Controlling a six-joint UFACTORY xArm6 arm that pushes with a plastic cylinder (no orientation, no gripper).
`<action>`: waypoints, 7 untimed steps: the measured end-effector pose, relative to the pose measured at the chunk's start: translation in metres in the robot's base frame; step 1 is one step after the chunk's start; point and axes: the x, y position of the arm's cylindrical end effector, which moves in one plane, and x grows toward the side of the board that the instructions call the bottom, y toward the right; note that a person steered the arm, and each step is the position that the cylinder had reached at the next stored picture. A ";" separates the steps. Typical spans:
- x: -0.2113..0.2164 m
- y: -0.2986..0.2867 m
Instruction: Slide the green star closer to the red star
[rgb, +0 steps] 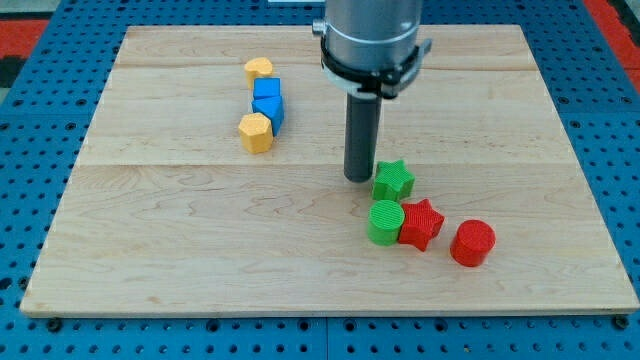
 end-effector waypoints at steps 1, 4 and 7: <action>0.031 0.006; -0.011 -0.029; 0.007 0.032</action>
